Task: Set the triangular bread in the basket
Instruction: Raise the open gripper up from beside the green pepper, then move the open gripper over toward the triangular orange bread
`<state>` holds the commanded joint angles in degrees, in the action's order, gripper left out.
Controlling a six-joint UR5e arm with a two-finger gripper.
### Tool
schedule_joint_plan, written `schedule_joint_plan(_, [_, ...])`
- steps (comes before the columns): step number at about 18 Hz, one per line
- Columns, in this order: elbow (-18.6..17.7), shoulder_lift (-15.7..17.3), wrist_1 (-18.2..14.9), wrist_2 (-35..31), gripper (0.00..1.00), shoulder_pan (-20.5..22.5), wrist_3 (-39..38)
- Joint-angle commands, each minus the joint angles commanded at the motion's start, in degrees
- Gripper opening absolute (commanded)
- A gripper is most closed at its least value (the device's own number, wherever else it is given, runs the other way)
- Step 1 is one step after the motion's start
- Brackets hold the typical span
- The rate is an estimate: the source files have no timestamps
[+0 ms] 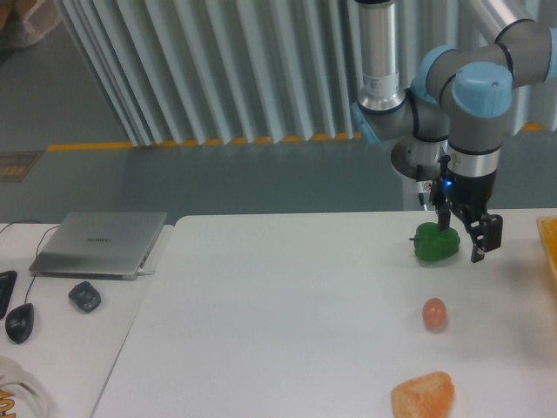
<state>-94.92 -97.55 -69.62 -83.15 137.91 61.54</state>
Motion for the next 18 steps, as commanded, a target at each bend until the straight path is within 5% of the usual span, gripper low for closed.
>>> schedule_joint_plan(4, [0.00, -0.71, 2.37, 0.09, 1.00, -0.72, -2.48])
schedule_joint_plan(9, [3.42, -4.22, 7.04, -0.88, 1.00, -2.74, -24.96])
schedule_joint_plan(18, [6.86, -10.02, 12.66, -6.05, 1.00, -7.92, -33.59])
